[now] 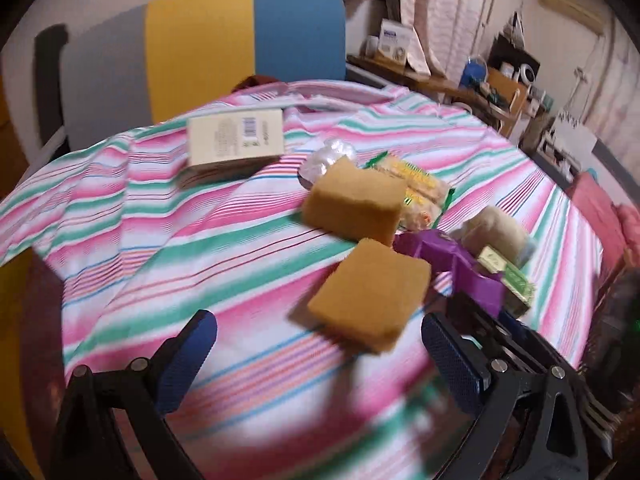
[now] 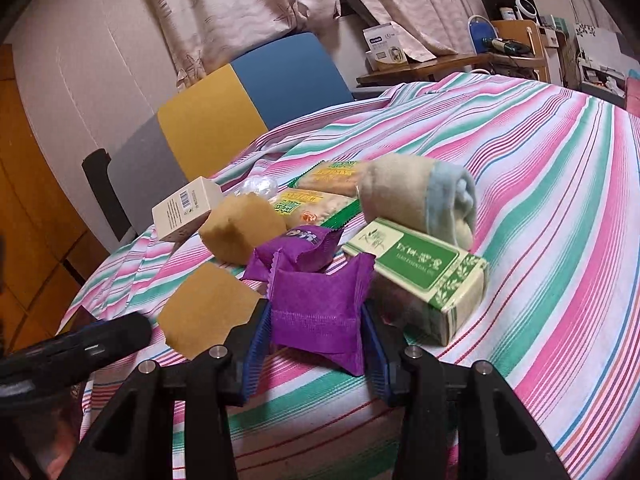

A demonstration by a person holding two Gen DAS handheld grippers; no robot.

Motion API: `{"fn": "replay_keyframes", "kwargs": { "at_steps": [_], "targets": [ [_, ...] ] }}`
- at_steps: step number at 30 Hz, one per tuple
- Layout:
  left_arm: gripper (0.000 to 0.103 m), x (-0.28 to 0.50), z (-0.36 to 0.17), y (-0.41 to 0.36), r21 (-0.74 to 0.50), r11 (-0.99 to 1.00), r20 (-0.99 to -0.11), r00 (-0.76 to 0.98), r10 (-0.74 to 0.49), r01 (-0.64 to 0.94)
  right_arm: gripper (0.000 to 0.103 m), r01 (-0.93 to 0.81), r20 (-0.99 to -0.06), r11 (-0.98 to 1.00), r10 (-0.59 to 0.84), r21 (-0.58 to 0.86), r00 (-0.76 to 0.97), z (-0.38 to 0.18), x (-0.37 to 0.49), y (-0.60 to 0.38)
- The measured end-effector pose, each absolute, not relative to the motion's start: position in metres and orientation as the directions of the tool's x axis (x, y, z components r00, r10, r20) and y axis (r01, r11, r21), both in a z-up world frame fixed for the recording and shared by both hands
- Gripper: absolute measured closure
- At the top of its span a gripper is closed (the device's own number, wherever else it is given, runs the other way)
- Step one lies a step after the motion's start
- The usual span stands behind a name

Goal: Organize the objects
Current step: 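Grasp another yellow sponge with the left tool while the right tool holds the purple packet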

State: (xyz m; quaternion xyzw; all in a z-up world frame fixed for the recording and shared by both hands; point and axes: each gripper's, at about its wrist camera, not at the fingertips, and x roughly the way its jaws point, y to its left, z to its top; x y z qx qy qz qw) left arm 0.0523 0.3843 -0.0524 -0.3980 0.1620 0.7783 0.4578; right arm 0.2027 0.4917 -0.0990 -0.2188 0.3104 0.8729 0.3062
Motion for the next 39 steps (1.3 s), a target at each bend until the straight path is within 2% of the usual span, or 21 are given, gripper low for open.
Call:
{"fn": "replay_keyframes", "kwargs": {
  "at_steps": [4,9,16,19,22,24,26,29,31,39],
  "targets": [
    [0.000,0.044,-0.069,0.402,-0.121,-0.507,-0.796,-0.221,0.563,-0.854,0.059,-0.670,-0.569,-0.616,0.400,0.414,-0.719,-0.100,0.203,0.492],
    [0.001,0.045,-0.072,0.398,-0.156,-0.464,-0.748,-0.203,0.632,-0.872,0.059,-0.666,-0.562,-0.612,0.398,0.427,-0.725,-0.100,0.205,0.492],
    [0.002,0.053,-0.076,0.402,-0.088,-0.431,-0.749,-0.225,0.623,-0.898,0.059,-0.683,-0.543,-0.571,0.430,0.455,-0.721,-0.101,0.215,0.494],
    [0.007,0.057,-0.077,0.405,-0.057,-0.418,-0.740,-0.243,0.627,-0.906,0.059,-0.686,-0.546,-0.569,0.431,0.454,-0.719,-0.101,0.215,0.495],
    [0.019,0.059,-0.080,0.404,-0.061,-0.394,-0.732,-0.227,0.642,-0.917,0.059,-0.689,-0.550,-0.570,0.433,0.447,-0.714,-0.101,0.214,0.494],
    [0.036,0.066,-0.079,0.400,-0.045,-0.368,-0.715,-0.227,0.661,-0.929,0.059,-0.689,-0.550,-0.571,0.432,0.447,-0.715,-0.101,0.214,0.494],
    [0.046,0.078,-0.076,0.398,-0.006,-0.336,-0.697,-0.237,0.677,-0.942,0.059,-0.690,-0.552,-0.571,0.433,0.444,-0.713,-0.101,0.214,0.494],
    [0.048,0.092,-0.076,0.394,0.081,-0.335,-0.675,-0.299,0.674,-0.939,0.059,-0.693,-0.555,-0.572,0.434,0.438,-0.709,-0.101,0.214,0.494],
    [0.048,0.094,-0.075,0.390,0.091,-0.350,-0.664,-0.319,0.676,-0.932,0.059,-0.694,-0.557,-0.573,0.434,0.437,-0.708,-0.101,0.214,0.494],
    [0.048,0.077,-0.072,0.344,-0.057,-0.503,-0.646,-0.352,0.678,-0.863,0.058,-0.700,-0.564,-0.574,0.437,0.426,-0.701,-0.101,0.213,0.494]
  ]
}}
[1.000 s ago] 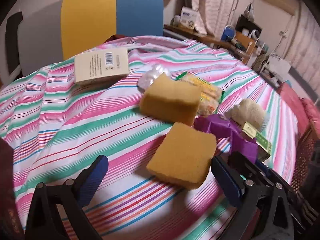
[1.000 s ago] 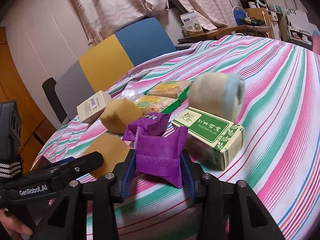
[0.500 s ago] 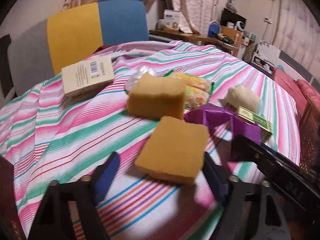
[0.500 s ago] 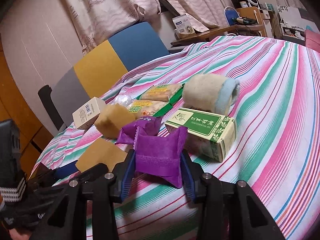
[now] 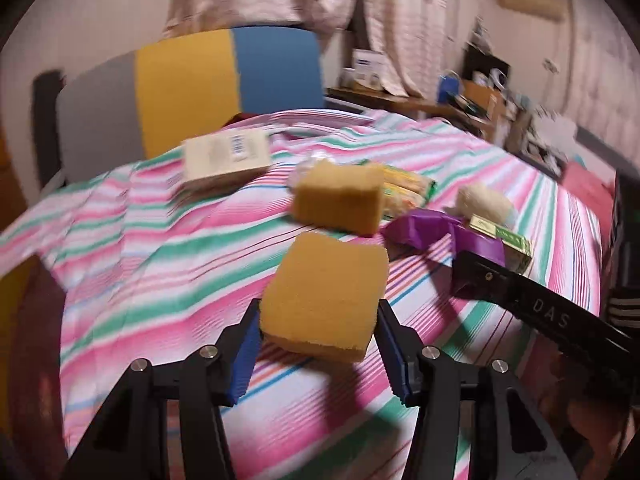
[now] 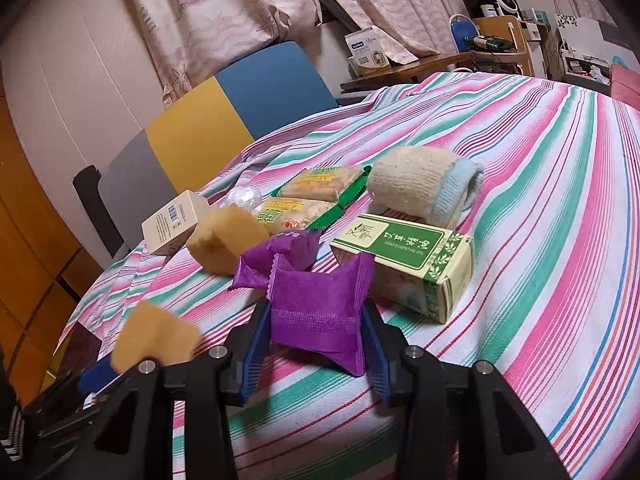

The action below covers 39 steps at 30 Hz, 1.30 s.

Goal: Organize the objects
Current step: 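Grasp another yellow sponge with the left tool while the right tool holds the purple packet, then carry the yellow sponge into the gold tray and open the left tool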

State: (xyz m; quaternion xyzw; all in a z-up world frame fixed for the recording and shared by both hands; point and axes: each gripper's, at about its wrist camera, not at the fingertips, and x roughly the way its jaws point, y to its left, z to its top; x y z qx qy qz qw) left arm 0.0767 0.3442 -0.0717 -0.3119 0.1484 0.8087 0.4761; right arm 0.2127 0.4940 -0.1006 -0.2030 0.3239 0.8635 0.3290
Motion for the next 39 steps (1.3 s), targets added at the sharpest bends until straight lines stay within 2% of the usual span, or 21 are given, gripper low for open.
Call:
{"fn": "replay_keyframes", "kwargs": {
  "at_steps": [9,16,25,32,39],
  "targets": [
    [0.048,0.096,-0.066,0.288,-0.095,-0.548,-0.624,-0.379,0.683,-0.831,0.058,-0.709,-0.571,-0.579,0.447,0.402,-0.689,-0.099,0.210,0.492],
    [0.048,0.098,-0.043,0.240,-0.153,-0.602,-0.584,-0.420,0.695,-0.784,0.059,-0.692,-0.569,-0.657,0.459,0.299,-0.682,-0.093,0.197,0.474],
    [0.048,0.094,-0.016,0.185,-0.157,-0.677,-0.518,-0.523,0.676,-0.719,0.059,-0.596,-0.553,-0.790,0.437,0.141,-0.710,-0.091,0.183,0.438],
    [0.048,0.075,-0.013,0.144,-0.185,-0.751,-0.525,-0.582,0.621,-0.634,0.059,-0.580,-0.563,-0.794,0.400,0.182,-0.724,-0.093,0.185,0.443],
    [0.047,0.056,-0.015,0.113,-0.203,-0.810,-0.538,-0.629,0.561,-0.550,0.059,-0.584,-0.576,-0.796,0.405,0.161,-0.711,-0.091,0.179,0.440]
  ]
}}
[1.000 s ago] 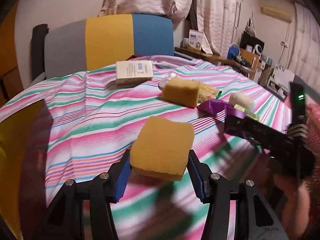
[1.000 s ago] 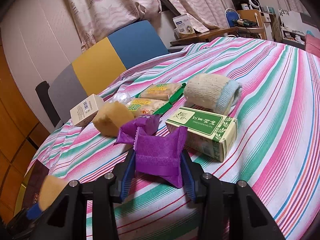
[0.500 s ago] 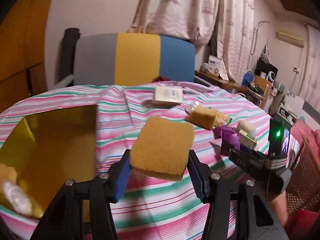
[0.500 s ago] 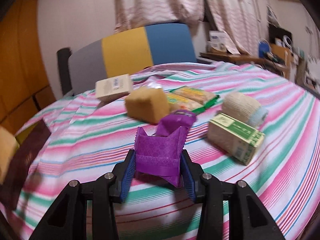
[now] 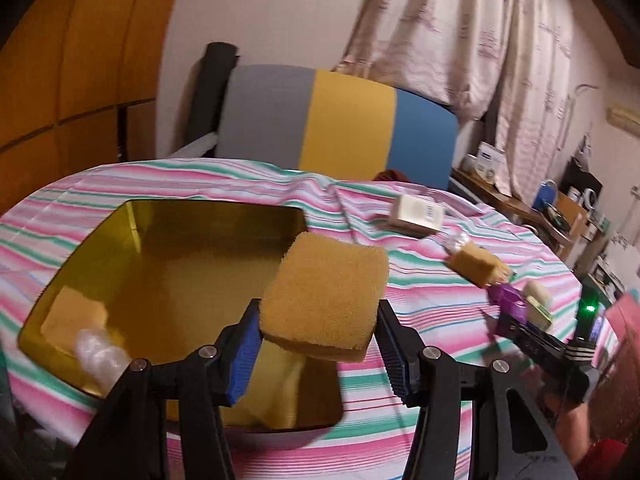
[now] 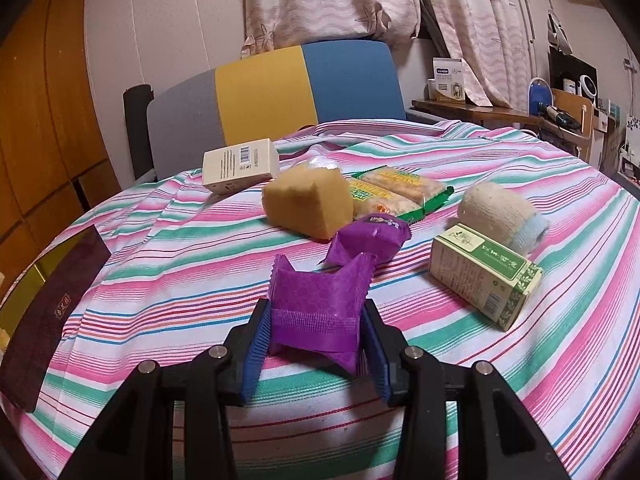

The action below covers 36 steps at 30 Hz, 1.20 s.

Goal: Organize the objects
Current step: 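Carry the yellow sponge into the gold tray and open the left tool, then lower the purple packet into the gold tray and open the right tool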

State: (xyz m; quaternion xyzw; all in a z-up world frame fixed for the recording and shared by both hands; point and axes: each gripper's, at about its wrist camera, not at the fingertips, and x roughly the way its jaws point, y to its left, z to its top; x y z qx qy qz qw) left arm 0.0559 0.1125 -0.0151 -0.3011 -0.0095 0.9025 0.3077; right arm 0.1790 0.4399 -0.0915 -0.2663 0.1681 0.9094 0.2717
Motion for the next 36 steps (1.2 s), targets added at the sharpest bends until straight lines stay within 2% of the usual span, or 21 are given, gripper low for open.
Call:
{"fn": "replay_keyframes", "kwargs": {
  "at_steps": [5,10,23,25,27,29,34,36],
  "targets": [
    [0.047,0.041,-0.024,0.096,-0.203,-0.849,-0.570,-0.646,0.508,-0.488,0.059,-0.594,-0.578,-0.793,0.422,0.138,-0.698,-0.087,0.178,0.435],
    [0.047,0.022,-0.036,0.076,-0.196,-0.893,-0.615,-0.659,0.433,-0.405,0.059,-0.558,-0.549,-0.807,0.382,0.195,-0.744,-0.073,0.174,0.416],
    [0.046,-0.016,-0.062,0.036,-0.161,-0.948,-0.688,-0.658,0.308,-0.276,0.059,-0.323,-0.498,-0.904,0.151,0.279,-0.854,-0.038,0.138,0.344],
    [0.043,-0.017,-0.062,0.031,-0.170,-0.950,-0.684,-0.662,0.306,-0.263,0.059,-0.287,-0.492,-0.915,0.119,0.282,-0.862,-0.032,0.133,0.331],
    [0.028,-0.018,-0.061,0.027,-0.212,-0.943,-0.679,-0.655,0.331,-0.257,0.059,-0.254,-0.486,-0.922,0.086,0.292,-0.870,-0.028,0.129,0.319],
    [0.022,-0.016,-0.059,0.025,-0.241,-0.938,-0.671,-0.656,0.345,-0.247,0.059,-0.205,-0.478,-0.933,0.041,0.297,-0.877,-0.021,0.124,0.304],
    [0.018,-0.013,-0.047,0.023,-0.270,-0.933,-0.659,-0.661,0.358,-0.237,0.059,-0.080,-0.470,-0.958,-0.063,0.277,-0.880,-0.008,0.112,0.266],
    [0.006,-0.012,-0.035,0.017,-0.286,-0.934,-0.641,-0.682,0.353,-0.214,0.059,-0.032,-0.481,-0.963,-0.104,0.267,-0.871,-0.007,0.106,0.251]
  ]
}}
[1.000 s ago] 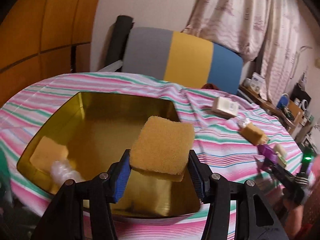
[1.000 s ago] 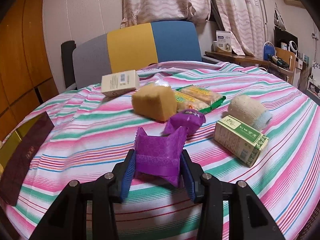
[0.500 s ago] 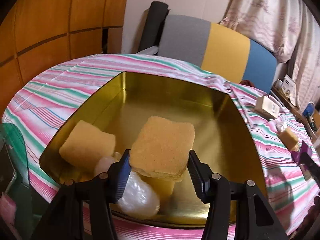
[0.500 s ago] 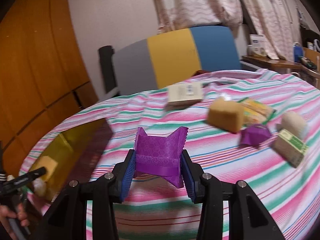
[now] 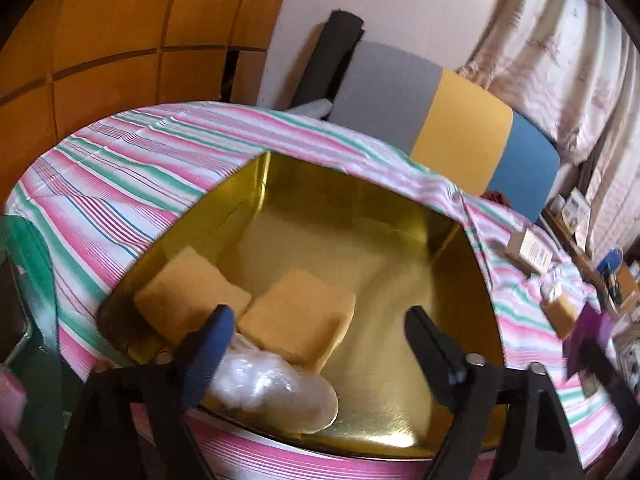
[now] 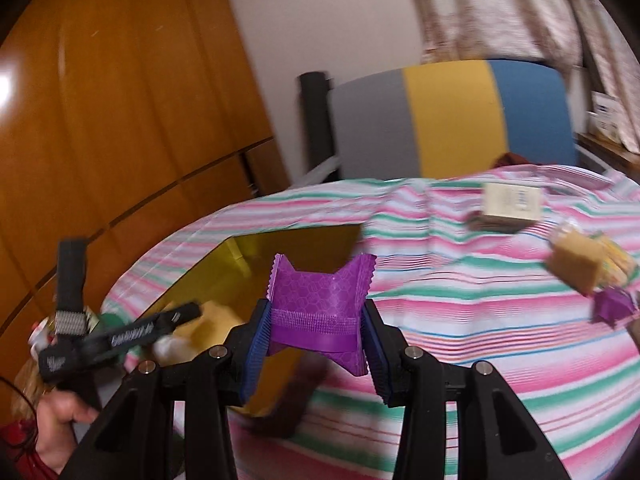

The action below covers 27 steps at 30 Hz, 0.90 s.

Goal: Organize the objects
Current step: 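Lower the purple packet into the gold tray and open the right tool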

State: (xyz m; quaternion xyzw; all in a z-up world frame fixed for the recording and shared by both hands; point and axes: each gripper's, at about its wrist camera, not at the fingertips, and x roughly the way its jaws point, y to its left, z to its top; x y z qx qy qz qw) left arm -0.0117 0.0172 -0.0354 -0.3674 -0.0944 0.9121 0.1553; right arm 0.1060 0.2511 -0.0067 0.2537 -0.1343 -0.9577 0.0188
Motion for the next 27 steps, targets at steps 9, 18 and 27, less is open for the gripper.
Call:
{"fn": "replay_keyframes", "kwargs": {
  "at_steps": [9,18,27],
  "targets": [
    [0.000,-0.025,-0.004,-0.009,-0.255,-0.963,-0.636,-0.735,0.237,-0.090,0.059,0.127,-0.582,-0.964,-0.243,0.235,-0.776,-0.018,0.074,0.189],
    [0.000,-0.029,-0.009,-0.025,-0.251,-0.968,-0.679,-0.715,0.166,0.013,0.058,0.115,-0.684,-0.970,-0.233,0.214,-0.691,-0.038,0.040,0.165],
    [0.000,-0.026,-0.006,-0.019,-0.231,-0.973,-0.682,-0.713,0.165,-0.003,0.054,0.084,-0.738,-0.966,-0.242,0.245,-0.630,-0.056,0.028,0.165]
  ]
}}
